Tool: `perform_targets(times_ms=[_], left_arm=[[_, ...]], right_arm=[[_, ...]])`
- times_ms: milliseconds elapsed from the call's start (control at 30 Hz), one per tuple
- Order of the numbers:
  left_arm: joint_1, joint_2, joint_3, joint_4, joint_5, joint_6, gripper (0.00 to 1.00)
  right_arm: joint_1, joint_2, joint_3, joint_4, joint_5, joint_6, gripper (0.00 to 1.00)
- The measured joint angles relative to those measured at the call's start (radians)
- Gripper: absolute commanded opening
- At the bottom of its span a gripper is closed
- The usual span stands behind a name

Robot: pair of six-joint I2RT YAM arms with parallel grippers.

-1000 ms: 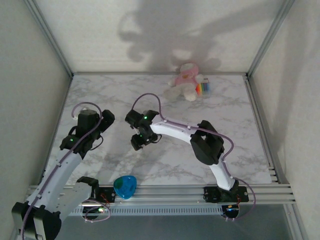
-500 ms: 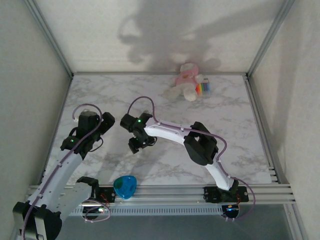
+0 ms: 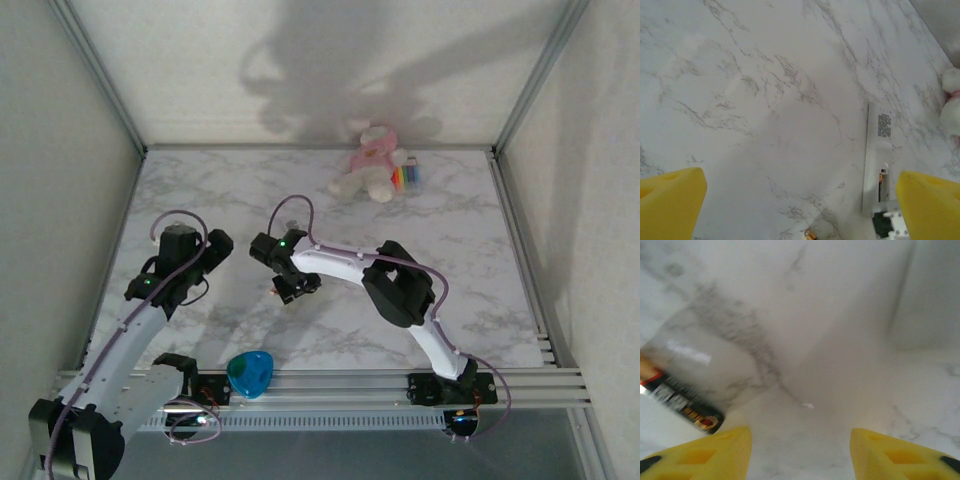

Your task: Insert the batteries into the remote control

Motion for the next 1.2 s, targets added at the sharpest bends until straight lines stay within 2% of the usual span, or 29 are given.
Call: perform_targets(times_ms=[267,400,467,533,733,1000,1200], left_arm=[[0.0,0.014,-0.051,0.064,0.084,0.058,0.79],[-0.006,0.072,-0.069,0.082,0.133,0.103,0.74],[-0.019,0.114,-0.069,0.09,0.139,0.117,0.64],[-0.031,0.164,-0.069,0.095,0.141,0.122,0.59],[-0.035,0.251,-0.069,0.098,0.142,0.112,0.58],[-0.035,0.236,-0.069,0.114,0.142,0.093,0.59],[-0.035,0.227,-0.069,0.114,0.142,0.09,0.59]], right_arm=[[-0.037,-0.002,-0.007,0.037,0.011,0.026,0.56],[-0.042,-0.06,-0.092,0.099,0.003,0.027,0.57],[-0.041,-0.097,-0.124,0.116,-0.005,0.018,0.57],[-0.038,-0.125,-0.141,0.142,-0.016,0.005,0.57],[0.005,-0.138,-0.159,0.193,-0.032,-0.036,0.59],[0.033,-0.093,-0.159,0.216,-0.054,-0.039,0.57],[0.031,-0.069,-0.138,0.198,-0.025,0.0,0.55]])
